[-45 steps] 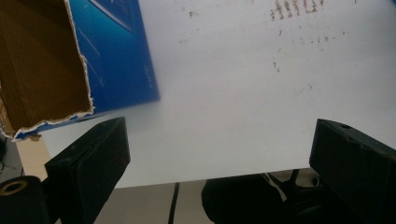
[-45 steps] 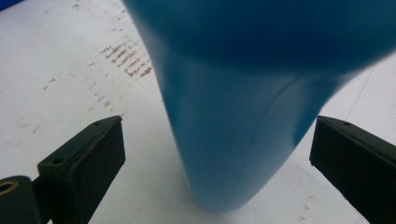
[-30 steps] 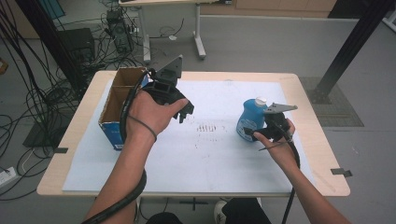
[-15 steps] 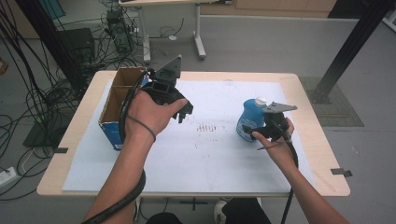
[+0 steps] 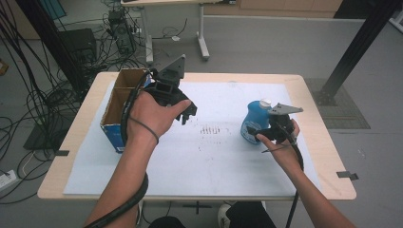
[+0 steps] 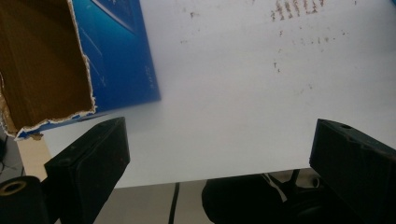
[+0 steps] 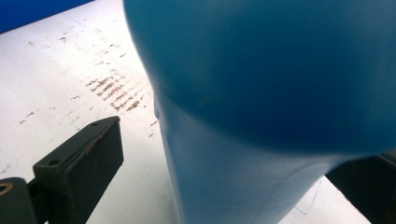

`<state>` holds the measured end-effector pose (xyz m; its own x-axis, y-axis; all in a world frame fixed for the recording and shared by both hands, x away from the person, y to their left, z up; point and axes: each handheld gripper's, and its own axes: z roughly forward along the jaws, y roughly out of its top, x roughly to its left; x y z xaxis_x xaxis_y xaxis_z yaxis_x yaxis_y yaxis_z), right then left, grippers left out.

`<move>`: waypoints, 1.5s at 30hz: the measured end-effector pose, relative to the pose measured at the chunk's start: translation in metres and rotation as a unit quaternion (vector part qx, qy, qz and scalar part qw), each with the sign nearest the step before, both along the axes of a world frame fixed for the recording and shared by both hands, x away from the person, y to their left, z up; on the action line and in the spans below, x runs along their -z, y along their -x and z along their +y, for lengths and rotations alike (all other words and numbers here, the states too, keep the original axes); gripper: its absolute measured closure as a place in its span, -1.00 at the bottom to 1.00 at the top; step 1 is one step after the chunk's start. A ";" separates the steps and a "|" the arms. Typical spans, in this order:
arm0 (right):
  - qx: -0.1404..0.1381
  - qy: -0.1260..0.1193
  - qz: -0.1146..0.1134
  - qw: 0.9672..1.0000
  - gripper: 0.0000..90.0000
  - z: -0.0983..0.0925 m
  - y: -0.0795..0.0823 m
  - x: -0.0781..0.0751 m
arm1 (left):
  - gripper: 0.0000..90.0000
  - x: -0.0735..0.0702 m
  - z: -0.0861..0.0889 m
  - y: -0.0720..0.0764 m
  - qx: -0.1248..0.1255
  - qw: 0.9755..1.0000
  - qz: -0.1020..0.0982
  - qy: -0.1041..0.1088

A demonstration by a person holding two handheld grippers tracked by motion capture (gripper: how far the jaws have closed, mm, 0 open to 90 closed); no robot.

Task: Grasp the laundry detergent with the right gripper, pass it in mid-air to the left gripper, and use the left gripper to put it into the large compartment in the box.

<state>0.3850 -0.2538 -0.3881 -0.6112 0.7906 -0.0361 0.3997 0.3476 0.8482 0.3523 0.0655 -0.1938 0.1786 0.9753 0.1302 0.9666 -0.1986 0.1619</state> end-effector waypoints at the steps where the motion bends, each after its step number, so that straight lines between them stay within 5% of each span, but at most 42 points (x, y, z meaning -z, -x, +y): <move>1: -0.001 0.001 0.001 1.000 -0.95 0.000 0.000 0.000 | -0.88 0.000 0.000 0.000 -0.001 1.000 0.000 0.000; 45: -0.009 -0.001 -0.005 1.000 -0.95 0.002 -0.001 0.000 | -0.88 0.000 -0.001 -0.002 -0.002 1.000 0.001 -0.002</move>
